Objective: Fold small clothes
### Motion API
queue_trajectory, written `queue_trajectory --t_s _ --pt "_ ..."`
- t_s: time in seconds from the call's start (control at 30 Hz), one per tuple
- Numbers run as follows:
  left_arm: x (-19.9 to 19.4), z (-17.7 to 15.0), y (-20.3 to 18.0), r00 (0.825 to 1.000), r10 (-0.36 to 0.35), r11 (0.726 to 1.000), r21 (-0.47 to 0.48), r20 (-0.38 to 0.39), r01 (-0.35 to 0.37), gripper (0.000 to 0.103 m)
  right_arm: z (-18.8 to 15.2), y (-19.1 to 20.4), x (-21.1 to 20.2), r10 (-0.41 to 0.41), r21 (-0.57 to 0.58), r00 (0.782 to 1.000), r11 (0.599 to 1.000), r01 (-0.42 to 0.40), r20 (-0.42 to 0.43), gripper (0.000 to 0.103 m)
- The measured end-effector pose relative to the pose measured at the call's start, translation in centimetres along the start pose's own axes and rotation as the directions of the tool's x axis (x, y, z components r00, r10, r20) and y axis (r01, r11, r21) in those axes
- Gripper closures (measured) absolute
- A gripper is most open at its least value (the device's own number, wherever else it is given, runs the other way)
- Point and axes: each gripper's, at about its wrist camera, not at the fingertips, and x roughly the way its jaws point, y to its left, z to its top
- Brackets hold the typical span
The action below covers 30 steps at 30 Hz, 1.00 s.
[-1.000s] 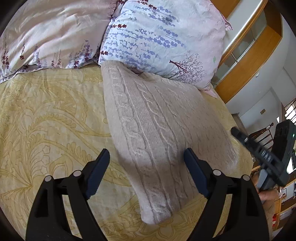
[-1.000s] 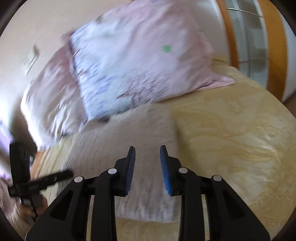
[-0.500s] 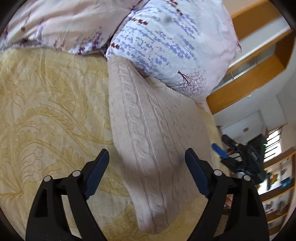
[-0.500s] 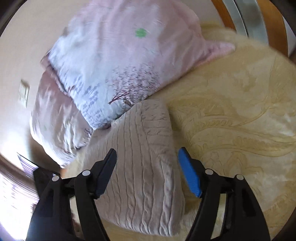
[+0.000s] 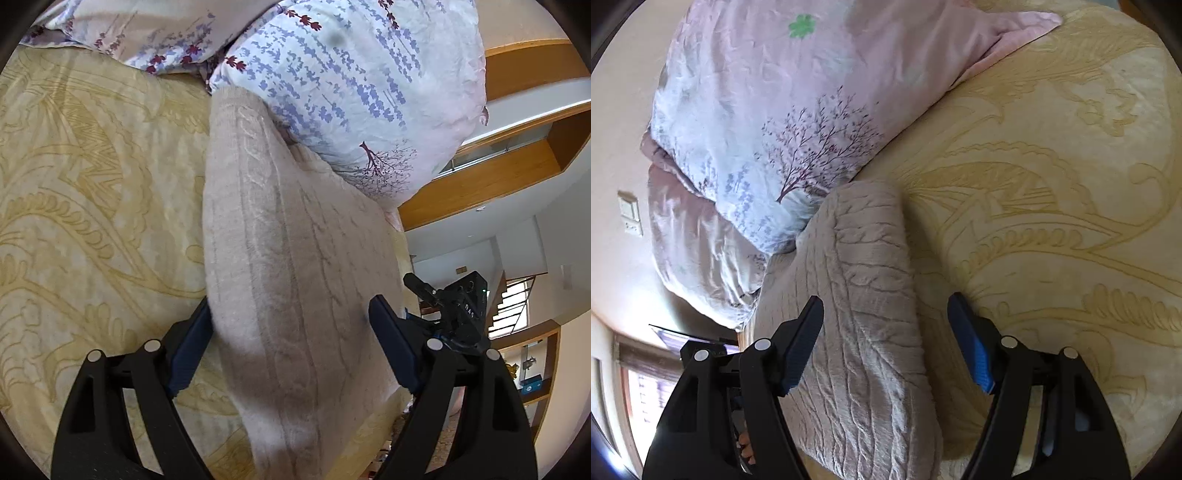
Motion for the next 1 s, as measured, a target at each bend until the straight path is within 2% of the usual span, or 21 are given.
queue_trajectory --t_s 0.17,0.23,0.33,0.4,0.47,0.53,0.63,0.83,1.0 --pt "0.6 0.4 -0.1 1.000 -0.023 1.000 -0.011 0.005 0.024 0.020 0.0 0.5 1.0 0.053 -0.034 0.998 0.998 -0.054 -0.040 0.032" --pt "0.7 0.5 0.0 1.000 -0.030 0.999 -0.019 0.004 0.030 0.025 -0.2 0.9 1.8 0.066 -0.056 0.996 0.996 -0.070 -0.062 0.037" --pt "0.7 0.6 0.3 0.999 -0.034 0.999 -0.029 0.002 0.034 0.032 -0.6 1.8 2.5 0.069 -0.090 0.995 0.993 -0.075 -0.066 0.039" --pt "0.6 0.7 0.6 0.999 -0.040 0.998 -0.039 0.000 0.040 0.036 -0.8 2.1 3.0 0.066 -0.099 0.995 0.992 -0.072 -0.070 0.044" --pt "0.3 0.6 1.0 0.999 -0.052 0.997 -0.053 -0.001 0.052 0.042 -1.0 1.9 3.3 0.079 -0.090 0.994 0.992 -0.086 -0.074 0.057" --pt "0.0 0.4 1.5 0.998 -0.065 0.996 -0.067 0.004 0.065 0.050 -1.3 1.3 3.2 0.140 -0.057 0.987 0.988 -0.145 -0.080 0.066" --pt "-0.7 0.1 1.6 0.997 -0.077 0.995 -0.061 0.021 0.078 0.061 -2.1 1.6 2.6 0.158 -0.062 0.986 0.985 -0.161 -0.056 0.069" --pt "-3.5 -1.1 0.9 0.996 -0.083 0.997 0.002 0.026 0.083 0.064 -4.6 3.9 1.3 0.191 -0.111 0.981 0.975 -0.194 -0.043 0.072" --pt "-7.5 -2.2 2.0 0.996 -0.069 0.997 0.030 0.048 0.068 0.064 -7.0 8.0 3.0 0.200 -0.177 0.977 0.961 -0.211 -0.077 0.072"
